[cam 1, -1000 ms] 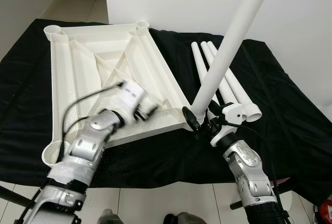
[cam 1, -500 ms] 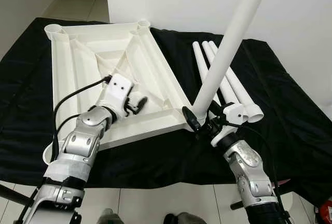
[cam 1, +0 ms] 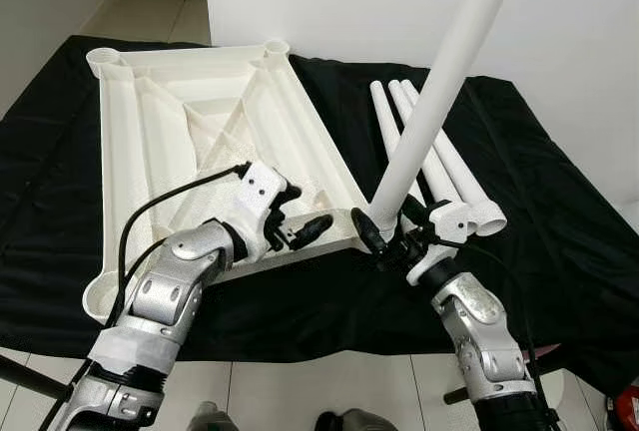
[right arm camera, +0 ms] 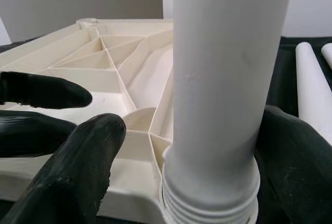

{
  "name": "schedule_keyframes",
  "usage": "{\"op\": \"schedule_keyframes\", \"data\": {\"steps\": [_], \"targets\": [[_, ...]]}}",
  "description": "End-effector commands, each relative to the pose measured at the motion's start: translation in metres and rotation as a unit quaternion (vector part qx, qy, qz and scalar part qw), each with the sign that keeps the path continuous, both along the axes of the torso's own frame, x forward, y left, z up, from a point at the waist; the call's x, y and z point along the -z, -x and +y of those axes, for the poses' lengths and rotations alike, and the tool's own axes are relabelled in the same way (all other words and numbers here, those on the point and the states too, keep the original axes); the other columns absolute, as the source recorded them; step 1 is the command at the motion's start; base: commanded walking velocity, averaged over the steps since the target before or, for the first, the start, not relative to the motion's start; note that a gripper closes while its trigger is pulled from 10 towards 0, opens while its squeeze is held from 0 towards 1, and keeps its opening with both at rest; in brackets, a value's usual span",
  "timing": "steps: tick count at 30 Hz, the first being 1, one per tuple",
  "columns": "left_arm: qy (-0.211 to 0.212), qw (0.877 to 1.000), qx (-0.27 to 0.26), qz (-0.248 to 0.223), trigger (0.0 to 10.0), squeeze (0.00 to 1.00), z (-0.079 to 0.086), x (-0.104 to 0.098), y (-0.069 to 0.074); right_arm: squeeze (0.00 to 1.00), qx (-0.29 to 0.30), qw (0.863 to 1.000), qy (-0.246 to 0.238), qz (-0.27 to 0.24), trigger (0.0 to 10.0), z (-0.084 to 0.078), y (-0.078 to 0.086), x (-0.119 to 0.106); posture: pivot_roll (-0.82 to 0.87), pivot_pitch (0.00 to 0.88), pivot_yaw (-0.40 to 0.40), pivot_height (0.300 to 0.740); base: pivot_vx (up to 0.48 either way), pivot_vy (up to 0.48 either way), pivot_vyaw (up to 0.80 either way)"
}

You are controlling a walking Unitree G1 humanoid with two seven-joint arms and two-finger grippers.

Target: Building children table

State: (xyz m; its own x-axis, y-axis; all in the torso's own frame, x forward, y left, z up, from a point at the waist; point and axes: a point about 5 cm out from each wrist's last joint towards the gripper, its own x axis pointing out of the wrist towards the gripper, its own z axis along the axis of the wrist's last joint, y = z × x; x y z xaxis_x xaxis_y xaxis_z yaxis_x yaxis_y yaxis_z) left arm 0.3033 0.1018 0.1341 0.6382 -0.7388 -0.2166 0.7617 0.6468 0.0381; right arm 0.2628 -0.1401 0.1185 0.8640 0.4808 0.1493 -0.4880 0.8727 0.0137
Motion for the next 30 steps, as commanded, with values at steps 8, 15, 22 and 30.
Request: {"op": "schedule_keyframes", "data": {"steps": [8, 15, 22, 30], "targets": [[-0.031, 0.99, -0.138, 0.012, 10.0, 0.0, 0.022, 0.005, -0.022, 0.0, 0.009, 1.0, 0.01, 0.009, 10.0, -0.007, 0.003, 0.005, 0.06, 0.0, -0.08, 0.74, 0.0, 0.0, 0.0], [-0.052, 0.993, -0.106, -0.002, 10.0, 0.0, 0.021, 0.003, -0.017, 0.0, 0.009, 1.0, 0.012, 0.01, 10.0, -0.007, 0.003, 0.006, 0.06, 0.0, -0.08, 0.74, 0.0, 0.0, 0.0], [-0.001, 1.0, -0.011, -0.03, 10.0, 0.0, 0.009, -0.012, -0.004, 0.0, 0.008, 1.0, 0.017, 0.01, 10.0, -0.008, 0.002, 0.008, 0.07, 0.0, -0.084, 0.74, 0.0, 0.0, 0.0], [-0.004, 1.0, -0.002, -0.029, 10.0, 0.0, 0.007, -0.01, -0.002, 0.0, 0.01, 1.0, 0.019, 0.01, 10.0, -0.009, 0.0, 0.009, 0.07, 0.0, -0.082, 0.74, 0.0, 0.0, 0.0]]}}
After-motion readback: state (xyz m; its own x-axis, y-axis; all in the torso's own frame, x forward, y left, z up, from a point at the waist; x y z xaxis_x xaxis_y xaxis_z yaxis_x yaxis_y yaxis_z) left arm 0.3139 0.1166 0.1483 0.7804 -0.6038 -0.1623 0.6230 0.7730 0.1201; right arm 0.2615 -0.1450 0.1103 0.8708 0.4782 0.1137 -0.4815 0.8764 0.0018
